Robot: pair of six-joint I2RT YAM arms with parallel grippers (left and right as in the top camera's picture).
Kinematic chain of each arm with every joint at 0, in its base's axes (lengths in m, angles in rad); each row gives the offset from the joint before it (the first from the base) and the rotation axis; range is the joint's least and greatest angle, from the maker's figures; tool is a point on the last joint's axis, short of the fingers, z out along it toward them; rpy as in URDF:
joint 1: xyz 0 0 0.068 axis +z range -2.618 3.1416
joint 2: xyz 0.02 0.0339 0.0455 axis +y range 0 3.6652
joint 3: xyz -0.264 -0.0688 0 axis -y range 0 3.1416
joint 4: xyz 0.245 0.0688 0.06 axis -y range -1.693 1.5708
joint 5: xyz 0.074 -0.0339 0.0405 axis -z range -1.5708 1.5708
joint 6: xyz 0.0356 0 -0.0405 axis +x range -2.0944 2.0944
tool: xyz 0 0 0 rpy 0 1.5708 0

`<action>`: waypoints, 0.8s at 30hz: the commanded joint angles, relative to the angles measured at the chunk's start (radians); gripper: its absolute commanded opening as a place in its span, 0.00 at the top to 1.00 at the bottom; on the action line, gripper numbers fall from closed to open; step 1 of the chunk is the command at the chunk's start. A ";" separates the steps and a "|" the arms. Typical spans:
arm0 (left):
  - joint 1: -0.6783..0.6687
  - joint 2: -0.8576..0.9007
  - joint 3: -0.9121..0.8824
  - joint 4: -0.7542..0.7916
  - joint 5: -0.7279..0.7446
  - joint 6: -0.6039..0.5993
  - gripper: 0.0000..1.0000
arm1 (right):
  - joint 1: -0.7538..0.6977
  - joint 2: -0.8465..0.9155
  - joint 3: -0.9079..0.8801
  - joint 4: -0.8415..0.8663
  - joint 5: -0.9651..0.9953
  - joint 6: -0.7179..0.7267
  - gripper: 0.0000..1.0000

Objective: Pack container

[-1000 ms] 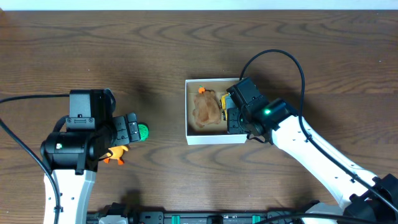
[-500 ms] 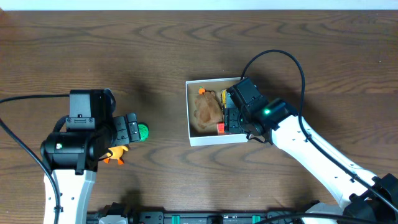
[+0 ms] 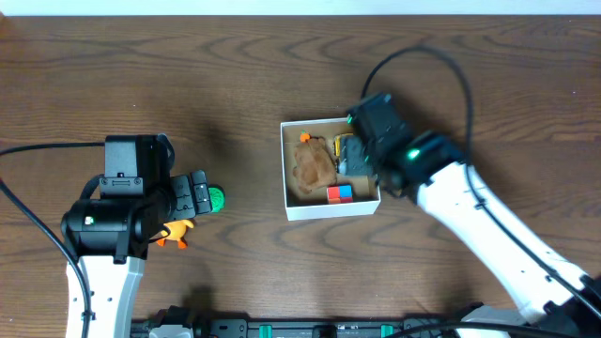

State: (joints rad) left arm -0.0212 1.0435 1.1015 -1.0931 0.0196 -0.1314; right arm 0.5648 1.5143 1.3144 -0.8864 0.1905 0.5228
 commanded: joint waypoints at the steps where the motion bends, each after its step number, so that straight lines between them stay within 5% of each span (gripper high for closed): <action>1: 0.005 0.002 0.015 -0.002 -0.002 -0.005 0.02 | -0.118 -0.029 0.137 -0.119 0.225 0.078 0.16; 3: 0.005 0.002 0.015 -0.003 -0.002 -0.005 0.02 | -0.211 -0.049 0.174 -0.199 0.240 0.122 0.01; 13: 0.005 -0.006 0.017 -0.005 -0.016 -0.005 0.02 | -0.586 -0.110 0.146 -0.314 0.194 0.123 0.01; 24: 0.005 -0.008 0.019 -0.005 -0.054 -0.005 0.02 | -0.655 -0.296 -0.156 -0.293 0.089 0.082 0.01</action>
State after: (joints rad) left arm -0.0212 1.0428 1.1015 -1.0958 -0.0025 -0.1314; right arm -0.0868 1.3003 1.2064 -1.1786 0.3267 0.6266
